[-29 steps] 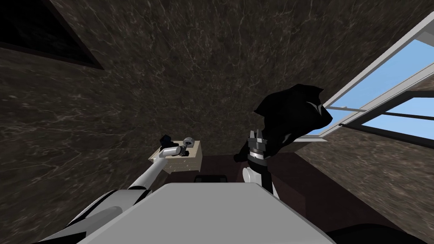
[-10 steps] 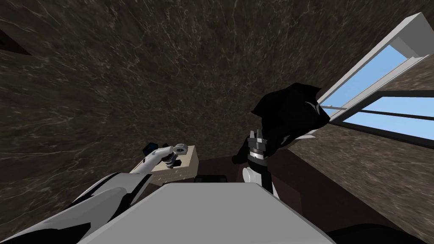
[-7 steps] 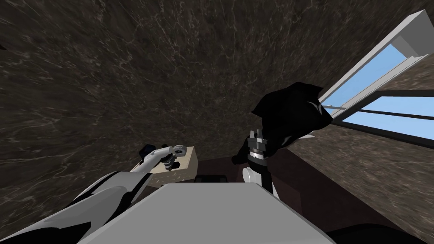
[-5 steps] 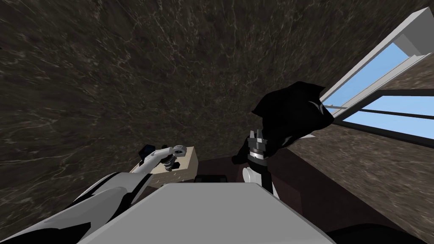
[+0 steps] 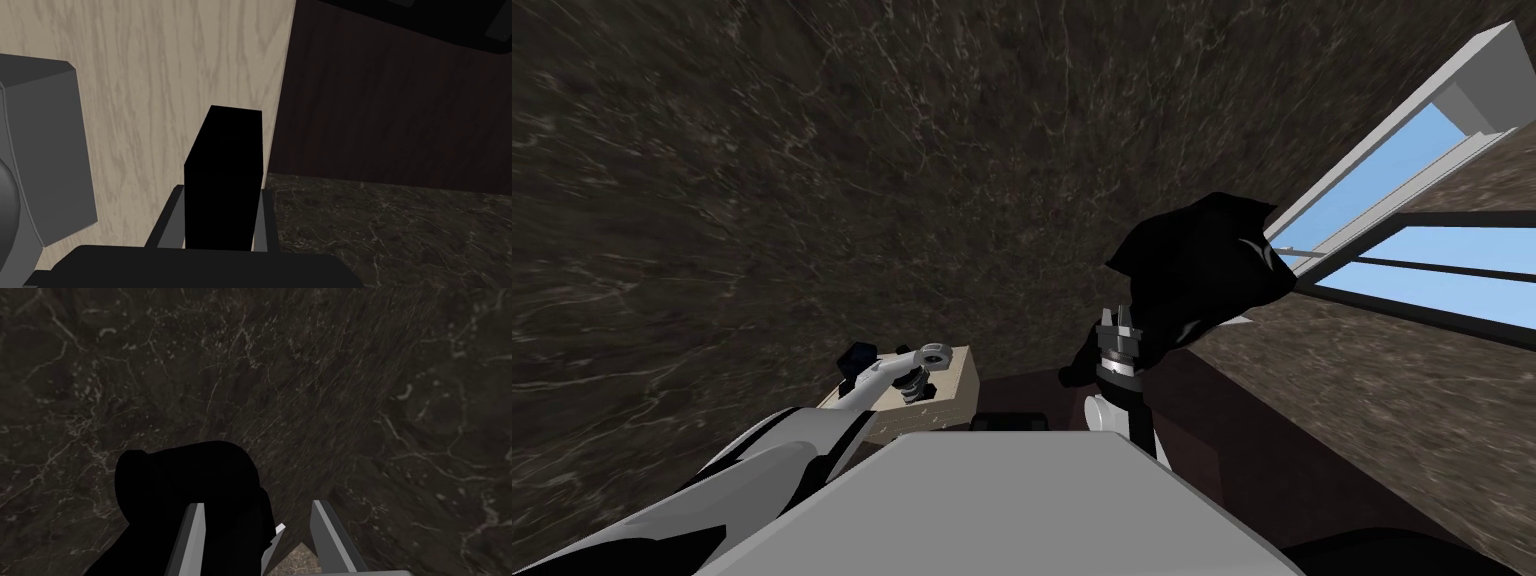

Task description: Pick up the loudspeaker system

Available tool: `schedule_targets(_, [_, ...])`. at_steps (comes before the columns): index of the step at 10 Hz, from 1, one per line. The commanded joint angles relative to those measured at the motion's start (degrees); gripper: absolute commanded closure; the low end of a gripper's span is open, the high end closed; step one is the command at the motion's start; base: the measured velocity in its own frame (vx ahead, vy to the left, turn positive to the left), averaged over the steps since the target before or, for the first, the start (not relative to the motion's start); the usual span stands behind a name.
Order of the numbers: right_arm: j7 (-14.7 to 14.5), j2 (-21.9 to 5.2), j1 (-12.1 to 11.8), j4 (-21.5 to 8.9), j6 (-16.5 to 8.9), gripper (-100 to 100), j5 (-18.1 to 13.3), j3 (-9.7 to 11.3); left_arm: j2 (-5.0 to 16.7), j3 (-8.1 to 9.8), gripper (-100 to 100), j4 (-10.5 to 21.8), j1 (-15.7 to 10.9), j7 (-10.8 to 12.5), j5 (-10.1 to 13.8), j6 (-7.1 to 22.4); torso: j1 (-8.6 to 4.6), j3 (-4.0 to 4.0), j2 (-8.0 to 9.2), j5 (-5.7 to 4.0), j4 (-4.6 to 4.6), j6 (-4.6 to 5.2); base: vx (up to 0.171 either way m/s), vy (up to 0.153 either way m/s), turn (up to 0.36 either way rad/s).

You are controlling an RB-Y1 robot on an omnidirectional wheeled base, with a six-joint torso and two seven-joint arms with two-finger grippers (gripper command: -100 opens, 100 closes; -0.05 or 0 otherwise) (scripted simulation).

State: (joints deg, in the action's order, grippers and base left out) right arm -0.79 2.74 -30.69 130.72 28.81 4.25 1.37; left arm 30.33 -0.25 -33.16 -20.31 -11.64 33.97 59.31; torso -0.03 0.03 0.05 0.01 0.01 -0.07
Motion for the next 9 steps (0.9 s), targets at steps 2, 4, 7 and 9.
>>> schedule_targets(2, [0.0,0.0,0.0,0.0,0.0,0,0.0,0.0,0.0,0.0,100,0.0,0.0,0.0,0.0,0.0,0.02,0.0,0.0,0.01,0.0,0.01,0.0,0.0,0.0])
schedule_targets(4, [0.0,0.0,0.0,0.0,0.0,0,0.0,0.0,0.0,0.01,0,0.0,0.0,0.0,0.0,0.0,0.02,-0.01,-0.01,0.01,0.0,0.02,0.0,0.0,0.0])
schedule_targets(7, [0.0,0.0,0.0,0.0,0.0,0,0.0,0.0,2.0,-0.2,100,-2.1,-0.6,0.1,1.1,3.2,-0.02,-0.01,-0.04,-0.03,0.02,0.01,0.004,-0.011,0.024])
schedule_targets(9, [0.0,0.0,0.0,0.0,0.0,0,0.0,0.0,1.9,-0.14,0,-2.7,-0.1,0.3,0.9,3.1,-0.04,0.02,0.02,-0.01,0.01,0.01,-0.002,-0.004,0.002])
